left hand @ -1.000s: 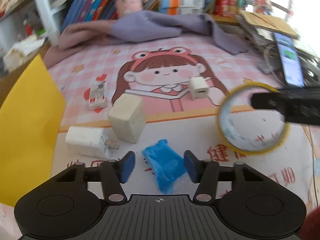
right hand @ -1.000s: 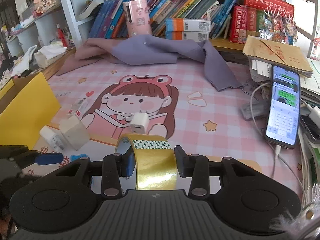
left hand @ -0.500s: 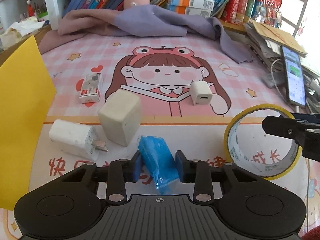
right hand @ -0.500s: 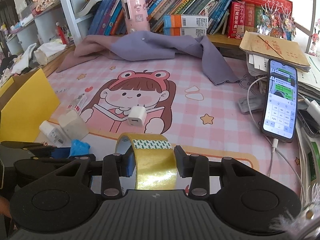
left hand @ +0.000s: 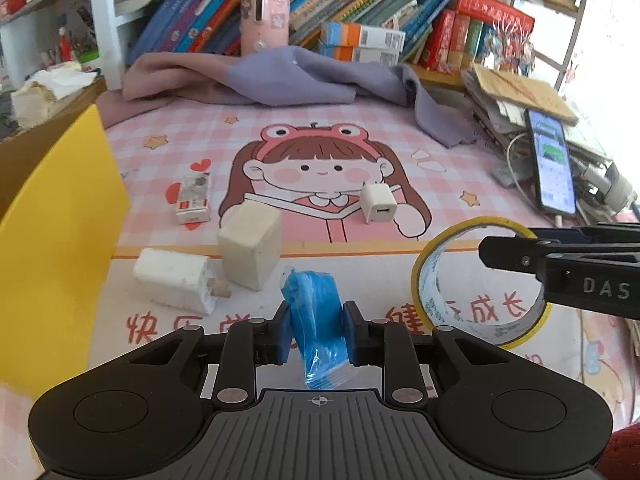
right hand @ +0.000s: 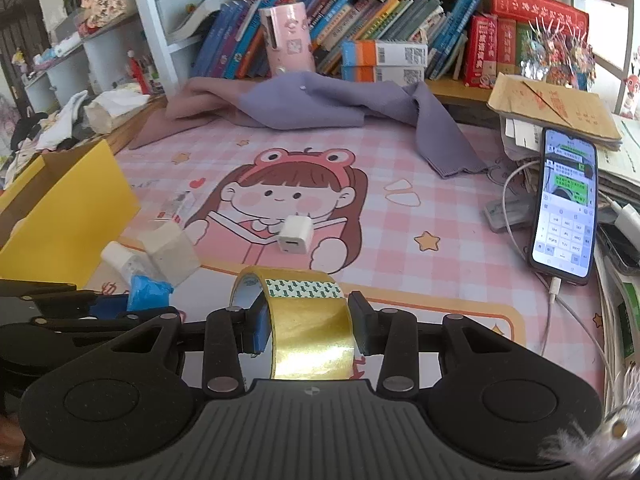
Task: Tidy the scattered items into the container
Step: 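Grasp the blue packet with the left gripper while the right holds the tape roll, then lift the blue packet and tape roll and carry both toward the yellow box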
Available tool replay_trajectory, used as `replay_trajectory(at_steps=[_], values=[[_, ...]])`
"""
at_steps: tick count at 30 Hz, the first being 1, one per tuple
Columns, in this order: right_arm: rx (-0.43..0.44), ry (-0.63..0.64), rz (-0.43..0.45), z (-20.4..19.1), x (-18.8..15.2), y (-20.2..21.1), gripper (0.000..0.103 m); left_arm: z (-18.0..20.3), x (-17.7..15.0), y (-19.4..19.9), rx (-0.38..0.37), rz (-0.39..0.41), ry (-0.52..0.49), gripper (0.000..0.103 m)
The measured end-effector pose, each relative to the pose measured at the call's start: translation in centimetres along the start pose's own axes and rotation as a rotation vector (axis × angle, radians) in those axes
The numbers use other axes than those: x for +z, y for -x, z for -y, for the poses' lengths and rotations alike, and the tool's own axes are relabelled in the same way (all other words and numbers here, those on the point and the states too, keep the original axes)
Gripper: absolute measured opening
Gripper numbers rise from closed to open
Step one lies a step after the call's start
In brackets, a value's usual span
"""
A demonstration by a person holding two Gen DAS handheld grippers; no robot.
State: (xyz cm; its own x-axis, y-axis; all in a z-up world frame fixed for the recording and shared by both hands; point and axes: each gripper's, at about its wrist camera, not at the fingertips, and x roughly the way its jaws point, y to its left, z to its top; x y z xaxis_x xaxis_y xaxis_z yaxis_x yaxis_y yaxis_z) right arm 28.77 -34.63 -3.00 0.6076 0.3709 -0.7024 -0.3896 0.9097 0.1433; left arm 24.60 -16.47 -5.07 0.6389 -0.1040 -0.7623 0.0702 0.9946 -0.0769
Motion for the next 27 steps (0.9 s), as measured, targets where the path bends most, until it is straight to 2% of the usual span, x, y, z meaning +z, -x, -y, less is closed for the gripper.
replay_trajectory(at_steps=[5,18,27], values=[[0.001,0.002,0.002,-0.6,-0.6,0.8,0.037,-0.2,-0.6,2.0,-0.008,0.035,0.013,0.024],[-0.036,0.011,0.010,-3.5,-2.3,3.1,0.037,-1.6,-3.1,5.2,-0.058,0.064,0.010,0.022],[-0.084,0.004,0.044,-8.0,-4.1,5.6,0.037,-4.5,-5.3,8.6,-0.107,0.109,-0.019,0.016]])
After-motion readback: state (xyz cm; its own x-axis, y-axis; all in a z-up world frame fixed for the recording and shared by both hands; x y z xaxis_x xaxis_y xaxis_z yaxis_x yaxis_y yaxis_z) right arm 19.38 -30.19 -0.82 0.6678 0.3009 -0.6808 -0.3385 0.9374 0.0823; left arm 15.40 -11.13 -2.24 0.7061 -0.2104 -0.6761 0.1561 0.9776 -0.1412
